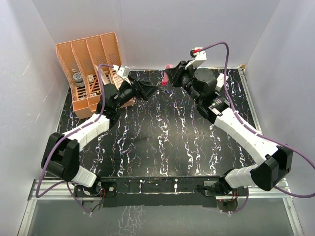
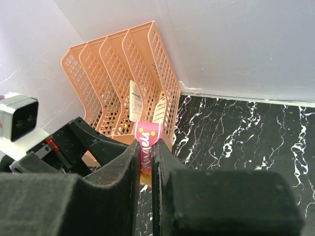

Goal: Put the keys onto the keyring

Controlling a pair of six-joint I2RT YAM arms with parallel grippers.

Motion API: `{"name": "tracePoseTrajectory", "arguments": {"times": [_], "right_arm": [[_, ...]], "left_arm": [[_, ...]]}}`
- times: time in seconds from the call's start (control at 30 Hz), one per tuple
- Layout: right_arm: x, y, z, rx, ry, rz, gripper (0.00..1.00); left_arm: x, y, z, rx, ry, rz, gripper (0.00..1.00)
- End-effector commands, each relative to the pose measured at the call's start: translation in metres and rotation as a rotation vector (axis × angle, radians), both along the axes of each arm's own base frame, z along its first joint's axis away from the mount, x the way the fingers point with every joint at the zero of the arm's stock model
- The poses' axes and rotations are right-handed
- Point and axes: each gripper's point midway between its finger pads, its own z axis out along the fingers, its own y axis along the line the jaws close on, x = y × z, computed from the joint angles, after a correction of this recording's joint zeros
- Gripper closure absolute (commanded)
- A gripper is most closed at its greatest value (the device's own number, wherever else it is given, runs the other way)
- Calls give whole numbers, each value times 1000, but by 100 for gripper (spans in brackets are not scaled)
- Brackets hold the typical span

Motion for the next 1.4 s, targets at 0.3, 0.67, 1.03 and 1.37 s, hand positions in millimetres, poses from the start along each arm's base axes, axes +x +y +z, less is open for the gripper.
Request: {"name": "tracePoseTrajectory", "arguments": {"times": [0.3,0.67,1.03,1.37], "right_arm": [[11,-19,66,14,-149,-61,93],[40,-54,32,-164,-12,-275,93],[30,5,-29,-191,63,47,95],[21,-5,-44,22,89,96,96]], "left_arm": [[-15,35,19,93,-61,146,14],[-21,45,27,106,-65,186,13],[-27,69,24,163,-20,291,10],[-37,104,21,176,9,406,6]]}}
